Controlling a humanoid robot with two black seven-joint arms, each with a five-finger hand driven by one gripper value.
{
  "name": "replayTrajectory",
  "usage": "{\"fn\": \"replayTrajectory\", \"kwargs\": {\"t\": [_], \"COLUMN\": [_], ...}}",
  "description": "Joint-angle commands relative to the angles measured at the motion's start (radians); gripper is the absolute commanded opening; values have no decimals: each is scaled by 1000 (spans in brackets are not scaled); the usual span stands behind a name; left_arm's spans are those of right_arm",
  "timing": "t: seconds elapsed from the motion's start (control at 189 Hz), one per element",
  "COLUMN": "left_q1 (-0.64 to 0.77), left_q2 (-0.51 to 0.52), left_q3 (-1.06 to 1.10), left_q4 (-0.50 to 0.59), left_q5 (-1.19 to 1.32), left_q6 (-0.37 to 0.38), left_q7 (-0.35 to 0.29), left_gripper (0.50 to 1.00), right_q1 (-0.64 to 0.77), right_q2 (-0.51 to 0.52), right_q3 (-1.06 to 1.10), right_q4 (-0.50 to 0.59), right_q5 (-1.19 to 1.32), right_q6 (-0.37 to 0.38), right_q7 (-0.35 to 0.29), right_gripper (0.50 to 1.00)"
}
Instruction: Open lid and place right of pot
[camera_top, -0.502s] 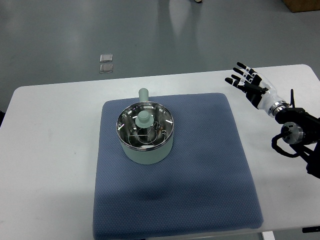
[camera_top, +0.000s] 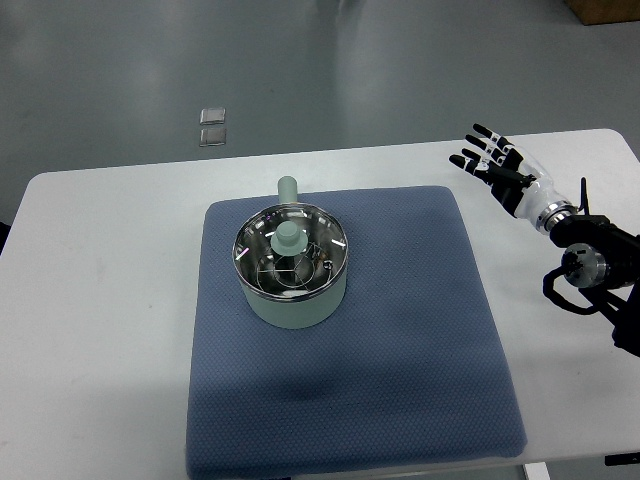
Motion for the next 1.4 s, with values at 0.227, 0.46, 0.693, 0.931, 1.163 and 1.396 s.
{"fn": "replayTrajectory", "kwargs": {"t": [0.227, 0.46, 0.693, 0.931, 1.163, 1.396], "left_q1": [0, 0, 0, 0, 0, 0], "left_q2": [0, 0, 0, 0, 0, 0], "left_q3": [-1, -1, -1, -1, -1, -1], "left_q4": [-1, -1, -1, -1, -1, -1], "left_q5": [0, 0, 0, 0, 0, 0], "left_q6": [0, 0, 0, 0, 0, 0], "left_q7": [0, 0, 0, 0, 0, 0], "left_gripper": [1000, 1000, 1000, 1000, 1000, 1000], "right_q1": [0, 6, 8, 6, 9, 22], "right_q2": [-2, -2, -5, -8, -25, -36], "right_q3": [3, 3, 3, 5, 5, 2], "right_q4": [5, 6, 8, 6, 6, 8], "right_q5": [0, 0, 0, 0, 0, -25], "right_q6": [3, 10, 35, 64, 112, 118], "right_q7": [0, 2, 3, 3, 17, 16], "right_gripper": [932, 932, 932, 932, 932, 930]}}
